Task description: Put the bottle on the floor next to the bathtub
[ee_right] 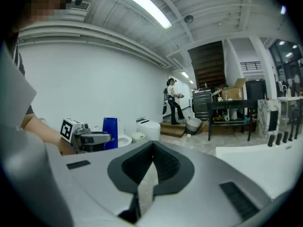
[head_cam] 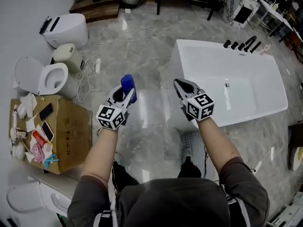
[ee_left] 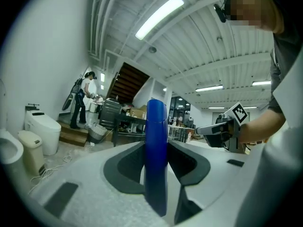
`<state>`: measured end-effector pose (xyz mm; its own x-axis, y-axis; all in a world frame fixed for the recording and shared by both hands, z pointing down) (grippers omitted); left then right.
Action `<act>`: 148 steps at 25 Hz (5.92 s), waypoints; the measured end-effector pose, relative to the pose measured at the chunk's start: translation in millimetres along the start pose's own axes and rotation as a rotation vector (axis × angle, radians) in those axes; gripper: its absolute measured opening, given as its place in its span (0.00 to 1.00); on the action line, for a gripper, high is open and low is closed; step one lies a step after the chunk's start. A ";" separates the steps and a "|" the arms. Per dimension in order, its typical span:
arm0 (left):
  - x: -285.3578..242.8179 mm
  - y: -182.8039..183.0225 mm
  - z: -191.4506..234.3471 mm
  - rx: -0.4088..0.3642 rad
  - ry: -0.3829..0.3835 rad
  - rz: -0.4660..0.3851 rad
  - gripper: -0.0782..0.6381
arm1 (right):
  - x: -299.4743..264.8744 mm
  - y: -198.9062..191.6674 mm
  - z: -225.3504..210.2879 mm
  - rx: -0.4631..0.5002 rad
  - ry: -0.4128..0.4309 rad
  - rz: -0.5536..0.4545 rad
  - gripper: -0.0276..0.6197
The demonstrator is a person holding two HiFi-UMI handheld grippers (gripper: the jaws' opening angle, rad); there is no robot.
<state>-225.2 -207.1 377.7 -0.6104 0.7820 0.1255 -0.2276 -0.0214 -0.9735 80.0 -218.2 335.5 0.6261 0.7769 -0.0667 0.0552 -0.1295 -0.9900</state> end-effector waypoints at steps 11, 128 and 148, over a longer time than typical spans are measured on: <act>23.8 -257.9 86.5 0.053 0.131 0.061 0.31 | -69.0 -250.6 -22.1 -0.072 0.018 0.077 0.03; 113.8 184.0 -147.5 -0.019 -0.044 0.035 0.12 | 122.6 128.9 106.7 0.024 0.034 0.008 0.03; 121.9 179.4 -150.1 -0.013 -0.033 0.034 0.12 | 121.9 123.2 108.9 0.030 0.042 0.008 0.03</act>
<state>-226.5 -22.1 189.6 -0.6426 0.7598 0.0988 -0.1965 -0.0388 -0.9797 78.4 -72.4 191.9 0.6588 0.7491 -0.0698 0.0272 -0.1164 -0.9928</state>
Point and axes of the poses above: the fingertips, and each gripper's own axes: x backward along the fingers, z to its left, y out of its top, the point moved 9 cm from there along x, backward along the fingers, and after that the axes turned 12 degrees about -z, right-handed, at the moved point
